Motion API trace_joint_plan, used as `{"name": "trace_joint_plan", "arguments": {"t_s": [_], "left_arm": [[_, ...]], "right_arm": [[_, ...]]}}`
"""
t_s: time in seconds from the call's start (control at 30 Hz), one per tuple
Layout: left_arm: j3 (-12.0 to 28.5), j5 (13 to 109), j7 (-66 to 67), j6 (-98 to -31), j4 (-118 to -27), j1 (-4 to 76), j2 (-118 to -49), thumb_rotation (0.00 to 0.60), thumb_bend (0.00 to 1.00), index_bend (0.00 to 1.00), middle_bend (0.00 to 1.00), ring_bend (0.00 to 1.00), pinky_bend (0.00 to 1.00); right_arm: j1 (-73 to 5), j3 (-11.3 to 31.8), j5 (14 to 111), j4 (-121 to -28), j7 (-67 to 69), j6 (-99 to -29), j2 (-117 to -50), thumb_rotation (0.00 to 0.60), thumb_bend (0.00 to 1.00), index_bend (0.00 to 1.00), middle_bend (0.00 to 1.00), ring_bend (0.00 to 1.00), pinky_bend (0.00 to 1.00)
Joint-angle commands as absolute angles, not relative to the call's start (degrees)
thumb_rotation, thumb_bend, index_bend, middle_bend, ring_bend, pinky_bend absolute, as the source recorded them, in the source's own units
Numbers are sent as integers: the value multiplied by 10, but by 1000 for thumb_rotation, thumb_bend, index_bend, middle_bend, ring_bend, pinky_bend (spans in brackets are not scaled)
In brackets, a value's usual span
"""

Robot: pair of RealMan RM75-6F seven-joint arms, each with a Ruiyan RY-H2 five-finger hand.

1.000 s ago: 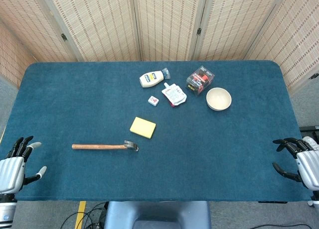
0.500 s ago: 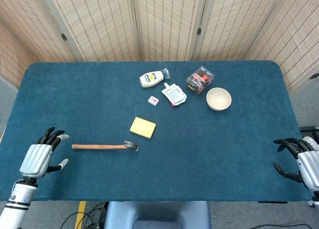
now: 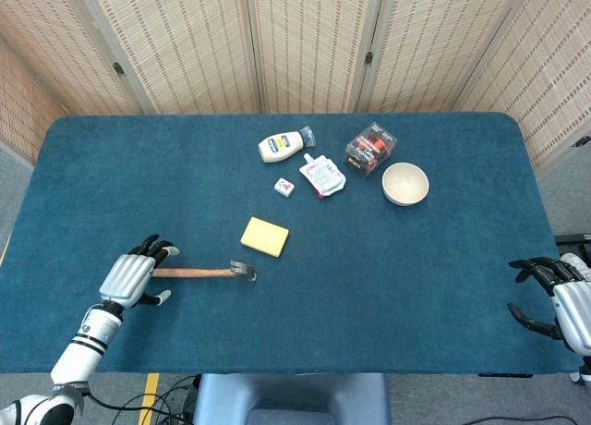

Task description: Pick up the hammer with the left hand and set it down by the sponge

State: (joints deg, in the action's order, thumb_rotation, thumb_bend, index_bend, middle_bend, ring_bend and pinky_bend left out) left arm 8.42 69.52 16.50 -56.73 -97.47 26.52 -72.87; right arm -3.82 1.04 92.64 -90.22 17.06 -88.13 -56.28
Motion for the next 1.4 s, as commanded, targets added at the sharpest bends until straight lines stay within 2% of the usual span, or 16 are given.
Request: {"name": "trace_joint_plan", "arguments": {"t_s": [0.03,0.4,0.53,0.9,1.2,1.4], "left_arm": [[88,658,197,-549,-956,289,-755,600,276,222,198,64,253],[89,578,252,-533,-904,333,-816,600,276,224,196,79,253],[84,573,261,-541,-890,341,-835,600,276,234,206,143,254],[78,578,266,-558,-877,354,-863,600,276,269,231,159,253],[73,580,264,-553,-864,366,-880,600,409,322,295,206,253],[67,580,264,-548,-865,370,-879,600,453,342,314,222,253]], "right_arm": [[-38,10,926,-902,171,-881,-563,600,172,312,464,269,268],[-35,10,921,-902,171,-881,-562,600,172,312,464,268,269],[-35,10,920,-901,171,-878,-562,600,172,312,464,268,268],[-35,10,917,-900,171,-875,-563,600,171,312,464,268,269],[-34,11,915,-901,169,-875,-562,600,172,312,464,268,269],[-33,11,914,-902,168,-874,-561,600,172,312,464,269,269]]}}
